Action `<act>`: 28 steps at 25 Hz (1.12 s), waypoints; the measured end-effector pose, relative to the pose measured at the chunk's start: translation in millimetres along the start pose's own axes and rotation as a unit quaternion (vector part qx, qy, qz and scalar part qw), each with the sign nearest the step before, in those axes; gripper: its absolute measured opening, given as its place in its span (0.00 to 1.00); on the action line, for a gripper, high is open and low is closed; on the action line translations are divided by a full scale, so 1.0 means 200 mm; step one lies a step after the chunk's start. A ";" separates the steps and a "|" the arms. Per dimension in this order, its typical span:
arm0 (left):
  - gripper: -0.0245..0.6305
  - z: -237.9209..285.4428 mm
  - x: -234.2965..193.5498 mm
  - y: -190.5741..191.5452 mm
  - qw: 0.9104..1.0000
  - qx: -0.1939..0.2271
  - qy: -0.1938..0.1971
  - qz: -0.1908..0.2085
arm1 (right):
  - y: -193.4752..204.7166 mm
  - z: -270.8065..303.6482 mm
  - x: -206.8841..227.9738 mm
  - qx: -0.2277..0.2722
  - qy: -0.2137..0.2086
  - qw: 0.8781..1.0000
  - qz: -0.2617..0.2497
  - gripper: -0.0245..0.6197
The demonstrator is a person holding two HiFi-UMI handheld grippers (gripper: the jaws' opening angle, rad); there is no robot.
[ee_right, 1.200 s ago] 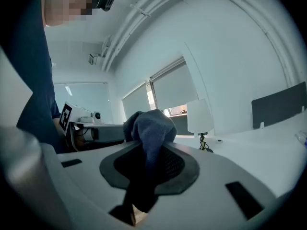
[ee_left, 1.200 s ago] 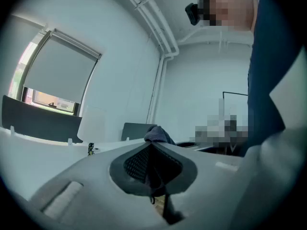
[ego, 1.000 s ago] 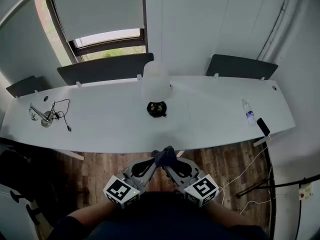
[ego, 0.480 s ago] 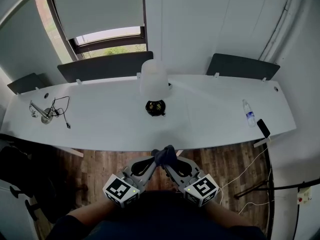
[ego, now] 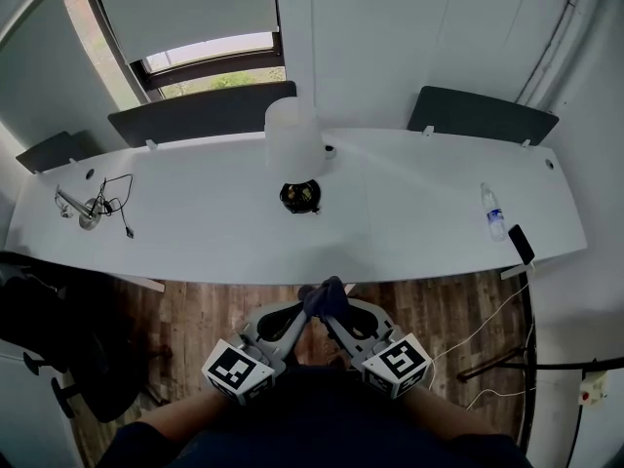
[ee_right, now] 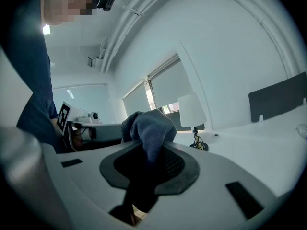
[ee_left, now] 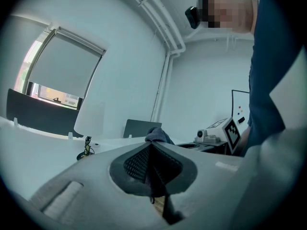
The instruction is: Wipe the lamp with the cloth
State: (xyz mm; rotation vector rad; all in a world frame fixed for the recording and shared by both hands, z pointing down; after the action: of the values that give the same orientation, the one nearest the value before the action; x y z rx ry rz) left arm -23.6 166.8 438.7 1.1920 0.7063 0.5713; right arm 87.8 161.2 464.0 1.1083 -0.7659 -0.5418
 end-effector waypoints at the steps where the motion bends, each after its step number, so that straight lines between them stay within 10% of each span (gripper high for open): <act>1: 0.04 0.01 -0.02 -0.01 1.000 0.000 0.002 -0.004 | 0.00 0.02 0.01 -0.001 0.002 1.000 0.000 0.17; 28: 0.04 0.27 -0.99 -0.33 0.994 0.030 0.100 -0.027 | -0.38 0.76 0.34 -0.002 0.123 0.992 -0.001 0.17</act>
State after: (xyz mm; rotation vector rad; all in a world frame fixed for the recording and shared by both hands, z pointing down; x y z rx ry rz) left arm -111.6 -30.0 424.2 1.1787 0.9277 0.6335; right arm 11.3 -4.9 449.3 1.1467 -0.5481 -0.3988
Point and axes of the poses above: the fingertips, and each gripper's own axes: z forward along the fingers, x to its right, y out of its underside, the point moved 5 cm from there along -z, backward along the fingers, and after that the axes turned 4 degrees about -x, right-handed, at the moved point
